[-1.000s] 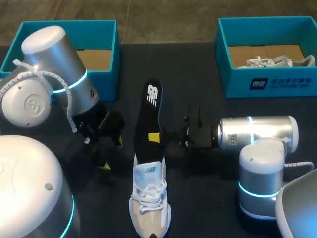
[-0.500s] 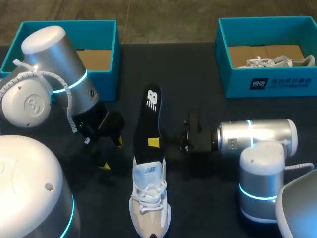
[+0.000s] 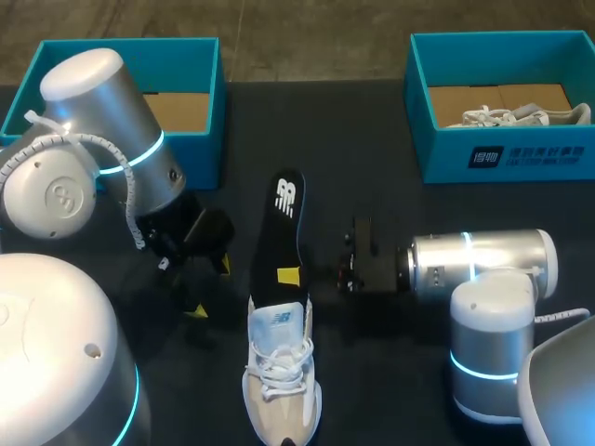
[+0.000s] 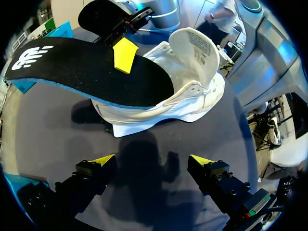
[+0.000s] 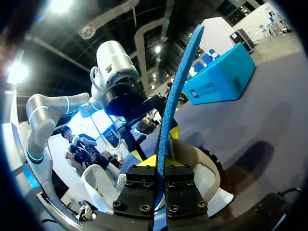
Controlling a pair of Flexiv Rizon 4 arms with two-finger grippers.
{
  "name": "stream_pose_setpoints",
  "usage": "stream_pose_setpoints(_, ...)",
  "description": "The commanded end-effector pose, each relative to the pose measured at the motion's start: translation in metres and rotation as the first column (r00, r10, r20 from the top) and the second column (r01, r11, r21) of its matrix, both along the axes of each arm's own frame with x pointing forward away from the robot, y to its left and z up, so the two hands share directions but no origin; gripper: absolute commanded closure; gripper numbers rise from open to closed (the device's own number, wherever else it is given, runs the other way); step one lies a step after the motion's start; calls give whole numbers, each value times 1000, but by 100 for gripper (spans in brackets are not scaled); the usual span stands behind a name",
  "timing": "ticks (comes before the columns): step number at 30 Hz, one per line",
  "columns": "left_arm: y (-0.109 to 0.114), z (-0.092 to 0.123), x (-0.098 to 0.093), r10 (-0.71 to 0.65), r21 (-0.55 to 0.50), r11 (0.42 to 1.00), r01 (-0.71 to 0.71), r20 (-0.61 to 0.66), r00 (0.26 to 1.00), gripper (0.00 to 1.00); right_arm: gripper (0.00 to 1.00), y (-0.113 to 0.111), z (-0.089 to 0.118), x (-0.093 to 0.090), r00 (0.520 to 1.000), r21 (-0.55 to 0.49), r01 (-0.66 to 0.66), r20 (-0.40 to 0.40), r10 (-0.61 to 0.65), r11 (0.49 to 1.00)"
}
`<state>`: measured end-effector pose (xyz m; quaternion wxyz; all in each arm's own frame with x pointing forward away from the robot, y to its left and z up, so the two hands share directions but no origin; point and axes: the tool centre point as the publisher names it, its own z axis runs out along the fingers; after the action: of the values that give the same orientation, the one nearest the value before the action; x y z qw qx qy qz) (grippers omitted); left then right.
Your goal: Take the shoe out of the shoebox, open the shoe tongue, remove and reinsert the insole, then place the shoe into the shoebox
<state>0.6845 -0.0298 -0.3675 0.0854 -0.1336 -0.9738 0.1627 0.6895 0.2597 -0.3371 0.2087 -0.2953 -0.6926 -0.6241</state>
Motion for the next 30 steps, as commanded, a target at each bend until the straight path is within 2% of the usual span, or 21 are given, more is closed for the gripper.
stream_pose_setpoints(1,1,0,-1,0,-3,1000,0,3,1000,0,100,-1,-4,-4,1000,0,-1,-6,1,1000)
stream_pose_setpoints(30,1,0,-1,0,-3,1000,0,3,1000,0,100,1,-20,-29,995,-25,-83,-48,82,996)
